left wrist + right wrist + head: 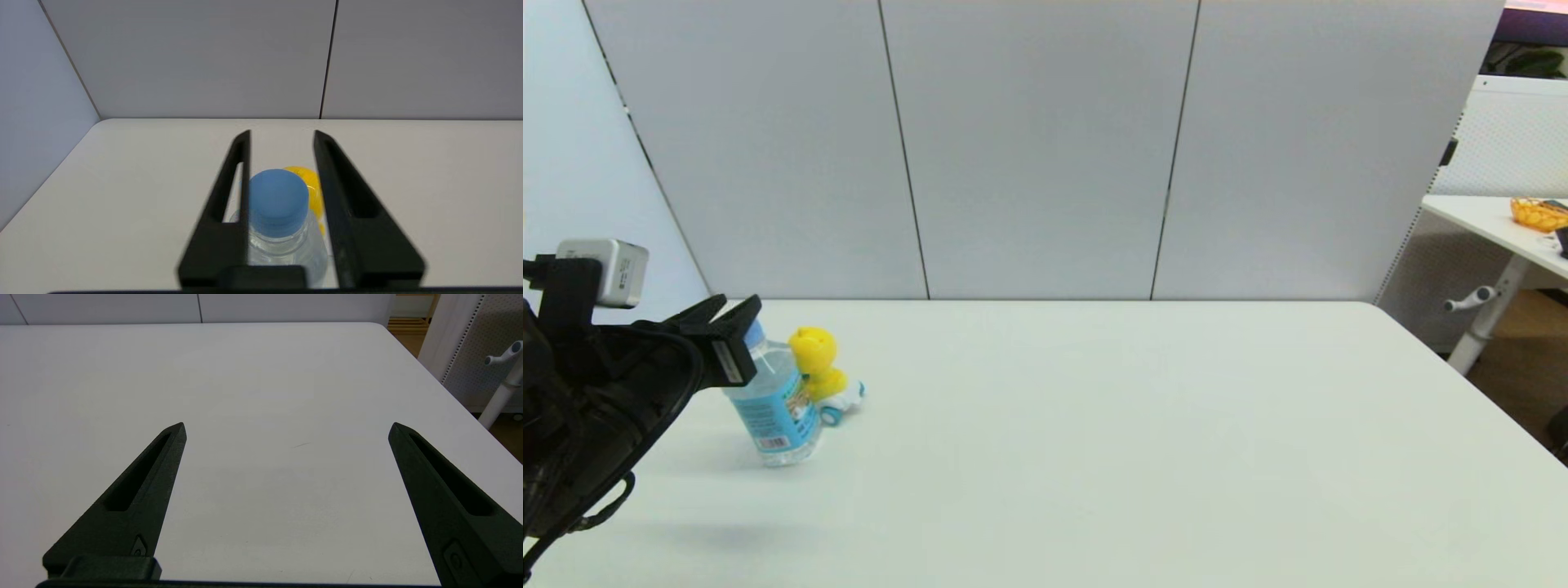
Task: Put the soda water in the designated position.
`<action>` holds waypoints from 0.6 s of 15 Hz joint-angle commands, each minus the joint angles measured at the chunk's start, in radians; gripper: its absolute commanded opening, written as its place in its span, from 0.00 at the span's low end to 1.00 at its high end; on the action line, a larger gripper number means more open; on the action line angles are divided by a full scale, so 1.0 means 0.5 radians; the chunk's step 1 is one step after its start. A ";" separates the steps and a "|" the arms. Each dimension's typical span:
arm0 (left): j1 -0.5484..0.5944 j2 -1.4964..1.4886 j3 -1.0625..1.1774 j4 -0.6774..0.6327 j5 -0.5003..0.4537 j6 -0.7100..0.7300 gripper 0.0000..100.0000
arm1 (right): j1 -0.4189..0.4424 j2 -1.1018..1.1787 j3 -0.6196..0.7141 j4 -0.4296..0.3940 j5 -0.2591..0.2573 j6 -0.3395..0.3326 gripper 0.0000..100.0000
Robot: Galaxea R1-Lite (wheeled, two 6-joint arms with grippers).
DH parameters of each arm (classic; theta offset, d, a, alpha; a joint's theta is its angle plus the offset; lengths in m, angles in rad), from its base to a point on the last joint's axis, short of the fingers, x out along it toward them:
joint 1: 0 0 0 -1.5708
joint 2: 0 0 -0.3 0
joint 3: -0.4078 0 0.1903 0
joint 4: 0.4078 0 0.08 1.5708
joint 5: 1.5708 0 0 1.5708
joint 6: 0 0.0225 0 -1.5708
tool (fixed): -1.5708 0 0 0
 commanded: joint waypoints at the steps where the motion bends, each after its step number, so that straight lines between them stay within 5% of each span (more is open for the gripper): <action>1: 0.000 -0.022 -0.003 -0.012 0.004 0.000 1.00 | 0.000 0.003 0.000 0.000 0.001 0.001 1.00; 6: 0.000 -0.298 -0.016 0.043 -0.002 0.095 1.00 | 0.000 0.003 0.000 0.000 0.001 0.001 1.00; 9: 0.000 -0.709 -0.009 0.335 -0.005 0.114 1.00 | 0.000 0.003 0.000 0.000 0.001 0.001 1.00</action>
